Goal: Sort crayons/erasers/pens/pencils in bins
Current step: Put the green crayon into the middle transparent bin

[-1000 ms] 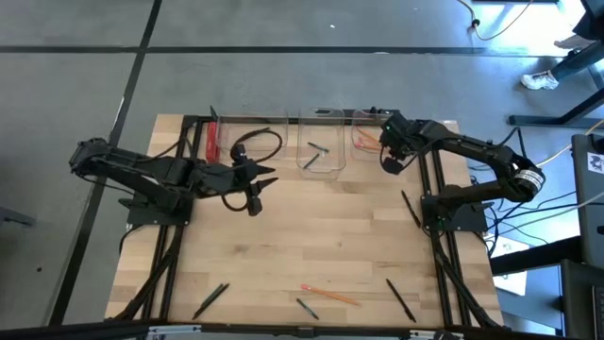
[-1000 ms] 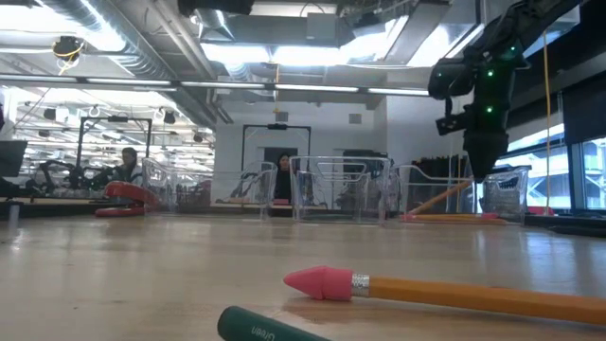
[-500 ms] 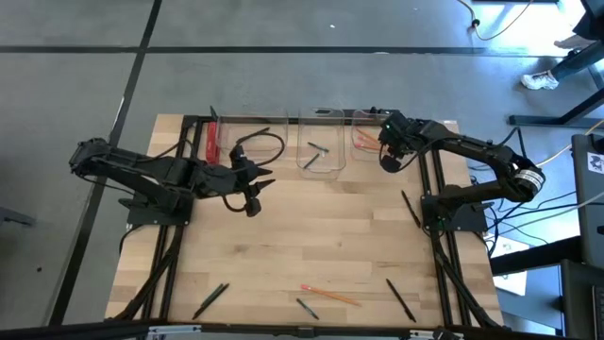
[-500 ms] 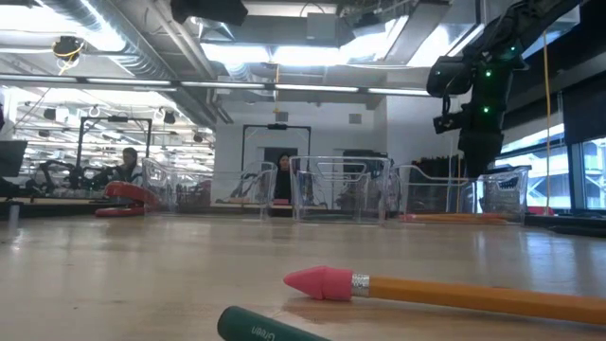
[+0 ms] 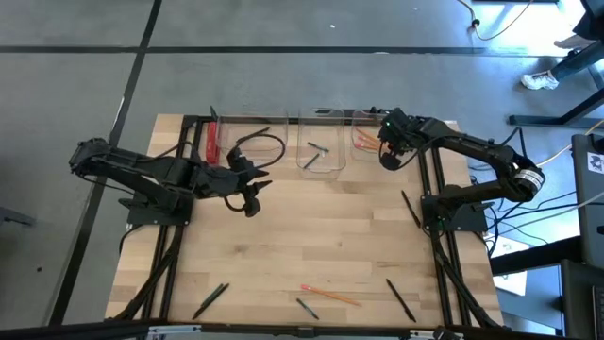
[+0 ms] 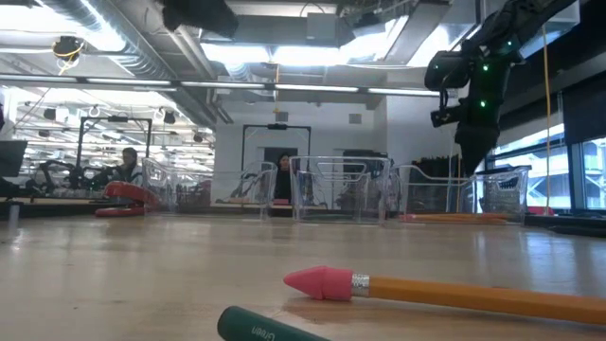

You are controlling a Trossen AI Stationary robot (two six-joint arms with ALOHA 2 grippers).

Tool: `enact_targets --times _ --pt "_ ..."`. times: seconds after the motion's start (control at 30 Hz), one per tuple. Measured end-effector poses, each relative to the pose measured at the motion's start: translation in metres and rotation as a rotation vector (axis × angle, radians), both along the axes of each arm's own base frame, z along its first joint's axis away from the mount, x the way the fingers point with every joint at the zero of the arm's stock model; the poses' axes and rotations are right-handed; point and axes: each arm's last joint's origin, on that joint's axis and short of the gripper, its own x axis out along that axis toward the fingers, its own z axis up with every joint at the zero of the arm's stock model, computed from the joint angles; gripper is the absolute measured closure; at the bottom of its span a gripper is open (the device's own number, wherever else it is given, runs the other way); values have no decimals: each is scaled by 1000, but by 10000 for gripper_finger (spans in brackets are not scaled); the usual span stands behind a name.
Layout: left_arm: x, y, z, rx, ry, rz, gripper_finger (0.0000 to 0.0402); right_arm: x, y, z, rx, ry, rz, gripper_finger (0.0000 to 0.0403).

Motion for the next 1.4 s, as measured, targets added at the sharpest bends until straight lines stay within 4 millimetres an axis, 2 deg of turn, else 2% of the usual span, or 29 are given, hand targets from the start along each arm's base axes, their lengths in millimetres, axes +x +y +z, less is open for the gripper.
enact_targets --times 0.3,0.53,0.7,1.0,1.4 --pt "-22 -15 -22 -326 197 71 300 8 1 45 -6 -6 26 396" --pt "-37 -38 -28 -510 260 133 300 26 17 82 -41 -80 79 397" --pt "-44 -62 -31 -597 262 127 300 43 38 105 -51 -162 176 400" --pt "-52 -104 -47 -697 317 172 300 69 87 133 95 -351 498 398" --pt "-65 -153 -80 -754 454 265 300 88 141 146 321 -571 874 397"
